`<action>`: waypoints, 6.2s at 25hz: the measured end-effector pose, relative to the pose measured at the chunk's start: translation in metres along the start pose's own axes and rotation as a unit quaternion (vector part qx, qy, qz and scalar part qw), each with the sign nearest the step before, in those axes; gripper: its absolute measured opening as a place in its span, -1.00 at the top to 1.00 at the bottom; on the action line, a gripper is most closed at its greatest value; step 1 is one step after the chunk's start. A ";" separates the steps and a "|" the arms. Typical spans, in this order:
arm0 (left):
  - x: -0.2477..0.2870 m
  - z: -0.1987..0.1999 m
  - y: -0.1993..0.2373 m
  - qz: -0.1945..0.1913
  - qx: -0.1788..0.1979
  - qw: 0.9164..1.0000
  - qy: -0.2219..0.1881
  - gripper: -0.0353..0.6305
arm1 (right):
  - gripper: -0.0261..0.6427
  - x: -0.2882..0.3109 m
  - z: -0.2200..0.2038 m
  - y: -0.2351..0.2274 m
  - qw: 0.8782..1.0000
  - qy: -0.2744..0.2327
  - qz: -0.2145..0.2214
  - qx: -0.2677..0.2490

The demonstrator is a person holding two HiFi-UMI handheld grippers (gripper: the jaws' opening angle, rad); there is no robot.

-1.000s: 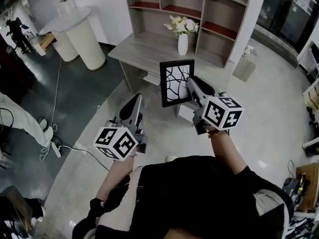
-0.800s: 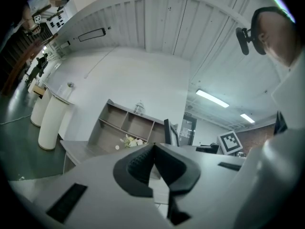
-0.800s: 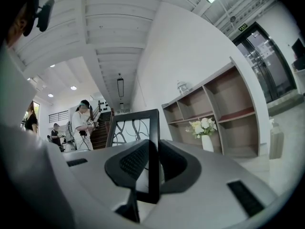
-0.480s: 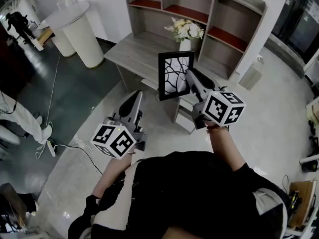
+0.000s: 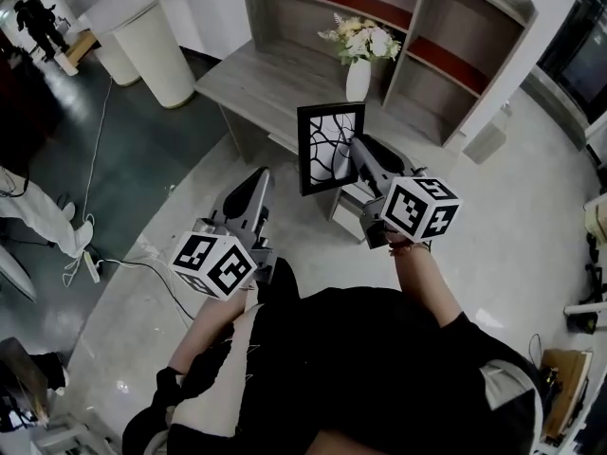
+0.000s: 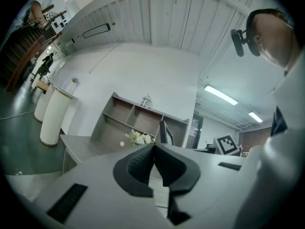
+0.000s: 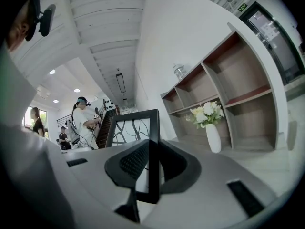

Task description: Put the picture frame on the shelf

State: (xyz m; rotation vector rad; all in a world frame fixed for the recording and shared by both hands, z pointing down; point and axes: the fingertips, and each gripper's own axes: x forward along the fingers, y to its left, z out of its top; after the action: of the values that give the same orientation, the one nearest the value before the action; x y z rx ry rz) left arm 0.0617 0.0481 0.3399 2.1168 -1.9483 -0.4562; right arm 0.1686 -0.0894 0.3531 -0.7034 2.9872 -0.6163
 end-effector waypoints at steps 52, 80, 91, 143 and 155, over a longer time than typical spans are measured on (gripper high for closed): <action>0.199 0.131 0.247 -0.172 -0.004 0.985 0.027 0.87 | 0.70 0.175 0.211 -0.105 0.933 -0.050 -0.296 -0.199; 0.299 0.157 0.302 -0.144 0.001 0.989 0.025 0.87 | 0.71 0.339 0.236 -0.255 0.739 0.286 -0.311 -0.524; 0.306 0.153 0.321 -0.118 -0.004 0.993 0.030 0.87 | 0.72 0.361 0.223 -0.291 0.730 0.325 -0.300 -0.522; 0.329 0.134 0.270 -0.181 0.005 0.982 0.043 0.87 | 0.91 0.361 0.174 -0.125 0.994 -0.006 -0.107 -0.036; 0.296 0.126 0.254 -0.177 0.017 0.983 0.050 0.87 | 0.94 0.346 0.150 -0.057 0.996 -0.061 -0.054 0.022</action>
State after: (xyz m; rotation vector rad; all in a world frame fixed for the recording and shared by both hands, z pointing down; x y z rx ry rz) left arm -0.2000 -0.2640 0.2955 2.4658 -1.5394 -0.3704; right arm -0.1029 -0.3409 0.2631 -0.8700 2.8305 -0.6178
